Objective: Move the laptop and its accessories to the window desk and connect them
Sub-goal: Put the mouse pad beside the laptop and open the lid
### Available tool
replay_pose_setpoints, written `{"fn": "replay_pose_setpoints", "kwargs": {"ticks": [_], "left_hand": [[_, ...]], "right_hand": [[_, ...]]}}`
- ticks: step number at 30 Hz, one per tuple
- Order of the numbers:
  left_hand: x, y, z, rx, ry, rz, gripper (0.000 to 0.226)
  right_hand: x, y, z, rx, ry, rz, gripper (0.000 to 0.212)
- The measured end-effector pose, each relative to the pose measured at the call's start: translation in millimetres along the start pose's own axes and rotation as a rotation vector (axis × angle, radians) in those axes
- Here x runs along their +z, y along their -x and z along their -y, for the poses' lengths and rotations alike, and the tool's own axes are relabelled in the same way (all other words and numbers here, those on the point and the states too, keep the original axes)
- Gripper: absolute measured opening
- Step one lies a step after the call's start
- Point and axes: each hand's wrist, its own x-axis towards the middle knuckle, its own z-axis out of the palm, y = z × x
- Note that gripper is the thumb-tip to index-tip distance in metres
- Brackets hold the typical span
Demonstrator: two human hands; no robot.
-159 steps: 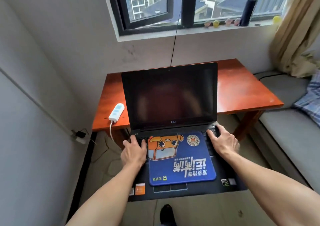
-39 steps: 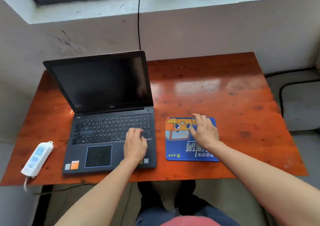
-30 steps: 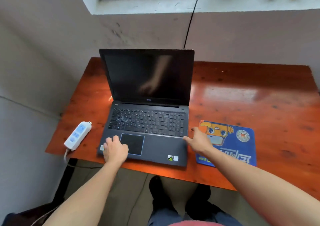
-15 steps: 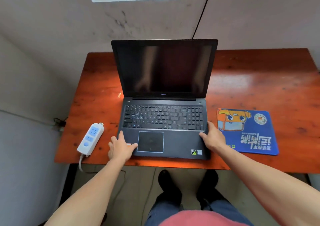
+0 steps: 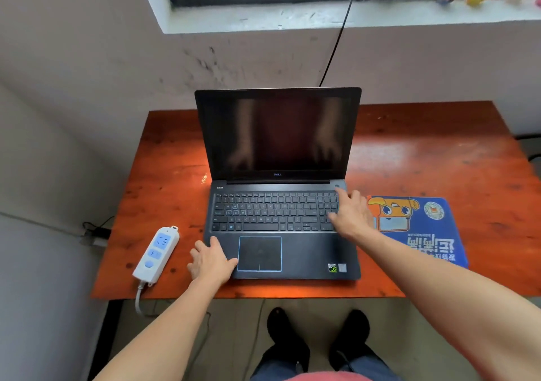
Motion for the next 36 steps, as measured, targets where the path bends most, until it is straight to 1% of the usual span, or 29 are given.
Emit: {"fn": "replay_pose_setpoints", "kwargs": {"ticks": [2,4,6,7,9,12,14,17,22,31,33,36], "left_hand": [[0.1,1.0,-8.9,0.123,-0.046,-0.099,0.072],[3.0,0.0,-15.3,0.238,-0.012,-0.148,0.065],[7.5,-4.6,-17.7,0.311,-0.036,-0.163,0.062],[10.1,-6.5,-18.4,0.336,-0.072,-0.167,0.062],[17.8,-13.4,-14.0,0.347,-0.124,-0.165,0.063],[31.4,-16.0,-9.1,0.354,-0.150,-0.197,0.065],[40.2,-17.3,-5.6,0.363,-0.129,-0.237,0.066],[45.1,-16.6,-2.8,0.364,-0.107,-0.278,0.066],[50.2,-15.7,-0.7,0.362,-0.079,-0.284,0.067],[51.6,-17.1,0.6,0.355,-0.139,-0.241,0.071],[49.4,-16.5,-0.3,0.356,-0.143,-0.224,0.068],[41.1,-15.2,-5.4,0.354,-0.153,-0.184,0.066]], "right_hand": [[-31.3,-20.3,45.1,-0.187,0.006,-0.153,0.064],[-65.3,-44.8,94.0,-0.367,0.046,-0.289,0.063],[-92.2,-67.8,136.3,-0.484,0.137,-0.371,0.064],[-101.7,-76.9,150.6,-0.510,0.190,-0.384,0.065],[-107.4,-95.1,175.2,-0.530,0.285,-0.352,0.067],[-103.1,-107.7,183.2,-0.510,0.366,-0.290,0.072],[-99.2,-109.2,184.4,-0.520,0.376,-0.347,0.072],[-97.1,-98.1,183.0,-0.550,0.318,-0.498,0.072],[-82.9,-67.7,169.2,-0.582,0.217,-0.621,0.064],[-77.9,-50.1,163.4,-0.589,0.213,-0.691,0.056],[-79.3,-48.4,161.4,-0.596,0.225,-0.665,0.058],[-91.6,-54.7,160.8,-0.618,0.253,-0.521,0.066]]}}
